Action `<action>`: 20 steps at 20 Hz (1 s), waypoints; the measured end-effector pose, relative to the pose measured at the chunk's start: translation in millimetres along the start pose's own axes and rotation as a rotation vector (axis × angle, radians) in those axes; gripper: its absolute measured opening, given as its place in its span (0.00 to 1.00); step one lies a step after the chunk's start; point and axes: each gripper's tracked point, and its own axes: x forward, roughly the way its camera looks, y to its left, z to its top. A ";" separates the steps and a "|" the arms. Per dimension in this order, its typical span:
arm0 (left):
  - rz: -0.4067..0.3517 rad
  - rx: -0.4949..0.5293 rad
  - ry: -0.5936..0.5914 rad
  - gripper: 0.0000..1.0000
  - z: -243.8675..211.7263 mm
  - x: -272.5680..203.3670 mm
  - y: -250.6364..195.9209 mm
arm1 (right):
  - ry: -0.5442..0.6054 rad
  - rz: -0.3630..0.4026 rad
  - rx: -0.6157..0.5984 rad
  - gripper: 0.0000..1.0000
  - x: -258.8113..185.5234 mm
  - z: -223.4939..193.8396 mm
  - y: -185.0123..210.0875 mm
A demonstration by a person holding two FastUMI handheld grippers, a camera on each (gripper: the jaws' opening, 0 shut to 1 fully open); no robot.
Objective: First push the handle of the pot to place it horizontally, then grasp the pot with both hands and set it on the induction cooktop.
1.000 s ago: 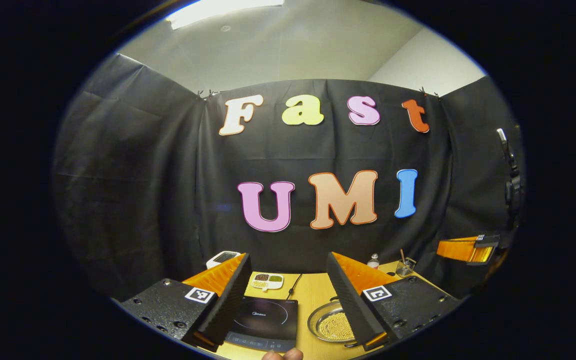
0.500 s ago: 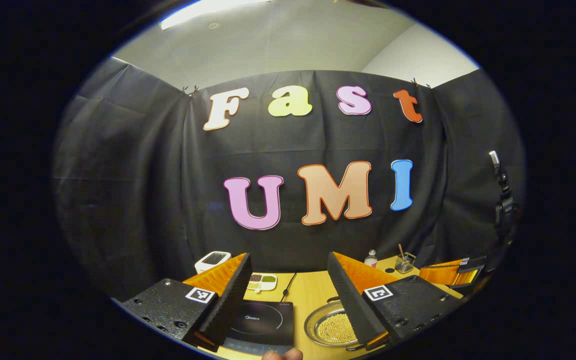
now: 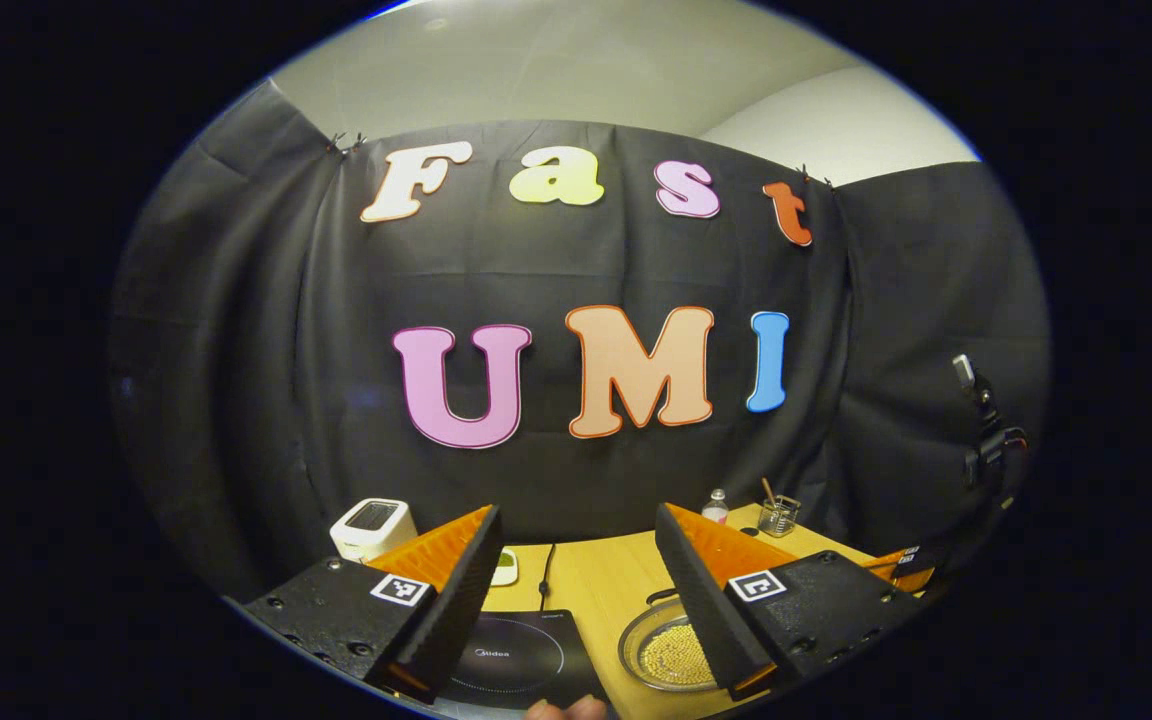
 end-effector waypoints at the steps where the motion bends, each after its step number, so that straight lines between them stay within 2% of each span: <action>1: -0.011 -0.010 0.002 0.93 -1.7 2.9 3.4 | 0.020 -0.013 0.003 0.00 4.0 -10.3 2.1; 3: -0.024 -0.022 0.007 0.92 -6.4 6.3 9.0 | 0.060 -0.028 0.010 0.03 10.3 -28.6 5.9; 7: -0.021 -0.024 0.018 0.92 -16.0 5.3 23.1 | 0.149 -0.031 0.046 0.00 21.5 -65.6 16.3; 11: 0.022 -0.056 0.043 0.92 -30.1 -3.0 44.2 | 0.256 -0.023 0.037 0.03 30.3 -109.2 25.2; 13: 0.044 -0.068 0.054 0.92 -34.9 -7.5 54.0 | 0.311 -0.012 0.030 0.00 32.2 -130.8 30.8; 14: 0.054 -0.070 0.056 0.92 -36.8 -10.0 58.9 | 0.339 -0.009 0.023 0.02 34.1 -141.0 32.6; 16: 0.071 -0.069 0.059 0.92 -39.9 -14.8 66.2 | 0.387 -0.003 0.010 0.00 35.6 -160.6 34.8; 17: 0.080 -0.066 0.060 0.92 -40.3 -16.3 70.2 | 0.407 0.002 0.012 0.03 36.3 -167.9 35.9; 20: 0.103 -0.065 0.059 0.92 -41.7 -22.6 79.3 | 0.467 0.010 0.028 0.03 43.4 -191.4 39.9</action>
